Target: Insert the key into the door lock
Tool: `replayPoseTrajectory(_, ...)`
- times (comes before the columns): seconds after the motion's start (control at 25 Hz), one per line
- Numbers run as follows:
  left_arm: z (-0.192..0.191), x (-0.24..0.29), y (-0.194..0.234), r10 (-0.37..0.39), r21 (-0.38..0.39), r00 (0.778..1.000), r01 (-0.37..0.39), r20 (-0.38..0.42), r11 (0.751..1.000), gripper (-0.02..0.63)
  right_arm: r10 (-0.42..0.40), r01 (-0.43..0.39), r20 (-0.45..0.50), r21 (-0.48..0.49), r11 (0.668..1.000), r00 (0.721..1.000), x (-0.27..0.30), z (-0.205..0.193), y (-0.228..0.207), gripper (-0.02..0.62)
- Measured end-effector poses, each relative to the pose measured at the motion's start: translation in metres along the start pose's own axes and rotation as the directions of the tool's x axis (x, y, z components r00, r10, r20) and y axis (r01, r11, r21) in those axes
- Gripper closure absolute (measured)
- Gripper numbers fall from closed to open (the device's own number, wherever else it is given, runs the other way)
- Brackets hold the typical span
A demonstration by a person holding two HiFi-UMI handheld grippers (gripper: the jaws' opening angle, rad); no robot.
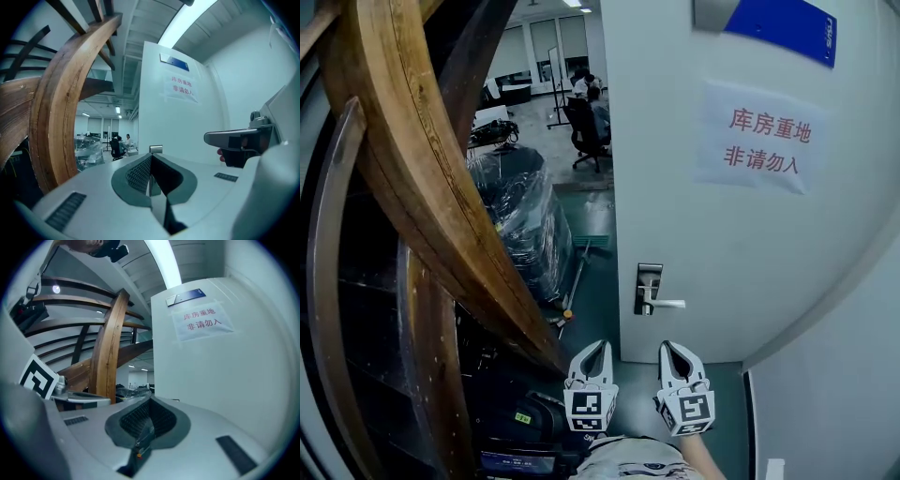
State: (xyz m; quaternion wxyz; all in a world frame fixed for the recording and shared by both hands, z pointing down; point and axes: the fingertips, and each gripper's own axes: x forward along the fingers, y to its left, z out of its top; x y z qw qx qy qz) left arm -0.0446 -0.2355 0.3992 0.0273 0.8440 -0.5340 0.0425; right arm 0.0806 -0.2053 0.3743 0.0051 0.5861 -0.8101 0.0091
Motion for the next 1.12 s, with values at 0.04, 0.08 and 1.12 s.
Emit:
replayPoseTrajectory(0.04,0.004,0.001,0.001,0.002,0.003,1.000,-0.002,0.008,1.000,0.601,0.003,-0.003,0.008,-0.004,1.000,1.000,0.002,0.003,0.001,0.589)
replayPoseTrajectory(0.08,0.006,0.002,0.001,0.005,0.005,1.000,-0.005,0.016,1.000,0.601,0.007,-0.006,0.012,-0.005,1.000,1.000,0.004,0.005,0.002,0.589)
replayPoseTrajectory(1.12,0.000,0.005,0.011,0.012,0.015,1.000,-0.012,0.001,1.000,0.601,-0.013,0.013,-0.034,0.003,1.000,0.999,0.014,-0.007,-0.006,0.589)
